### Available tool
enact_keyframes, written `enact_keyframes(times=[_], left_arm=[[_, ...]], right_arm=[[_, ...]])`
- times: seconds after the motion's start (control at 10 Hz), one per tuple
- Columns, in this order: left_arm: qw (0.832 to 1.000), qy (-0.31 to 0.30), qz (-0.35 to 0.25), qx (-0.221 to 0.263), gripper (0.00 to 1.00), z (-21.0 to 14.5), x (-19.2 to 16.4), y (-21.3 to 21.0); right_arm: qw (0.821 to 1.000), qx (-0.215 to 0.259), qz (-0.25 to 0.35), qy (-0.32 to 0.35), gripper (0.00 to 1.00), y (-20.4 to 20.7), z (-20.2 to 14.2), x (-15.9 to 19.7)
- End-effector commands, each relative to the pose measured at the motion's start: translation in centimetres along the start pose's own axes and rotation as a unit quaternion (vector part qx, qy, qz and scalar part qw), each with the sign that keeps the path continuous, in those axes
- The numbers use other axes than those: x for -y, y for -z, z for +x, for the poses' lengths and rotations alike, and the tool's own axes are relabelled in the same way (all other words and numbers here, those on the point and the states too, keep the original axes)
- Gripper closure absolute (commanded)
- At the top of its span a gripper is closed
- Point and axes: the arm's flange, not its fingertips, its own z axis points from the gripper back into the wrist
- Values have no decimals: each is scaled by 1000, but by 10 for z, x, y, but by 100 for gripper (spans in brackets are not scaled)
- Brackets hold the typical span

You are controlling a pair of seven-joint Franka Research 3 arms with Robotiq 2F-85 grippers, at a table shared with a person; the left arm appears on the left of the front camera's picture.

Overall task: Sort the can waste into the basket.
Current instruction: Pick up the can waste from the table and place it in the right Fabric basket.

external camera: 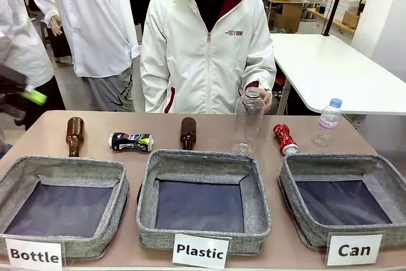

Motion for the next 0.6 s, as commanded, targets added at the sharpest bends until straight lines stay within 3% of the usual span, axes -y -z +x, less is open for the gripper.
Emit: enact_keyframes(times=[0.0, 0.1, 0.2, 0.3, 0.5], left_arm=[[995, 42, 91, -9, 0, 17, 14, 47], [993, 61, 99, -21, 0, 22, 28, 66], [993, 83, 76, 36, 0, 28, 39, 63], [996, 63, 61, -24, 0, 20, 36, 60], [996, 63, 61, -24, 0, 20, 36, 60]], right_arm=[[1000, 7, 13, -13, 0, -1, 3, -1], [1000, 7, 13, -13, 0, -1, 3, -1], [1000, 7, 13, -13, 0, -1, 3, -1], [1000, 7, 13, -13, 0, -1, 3, -1], [1000, 7, 13, -13, 0, -1, 3, -1]])
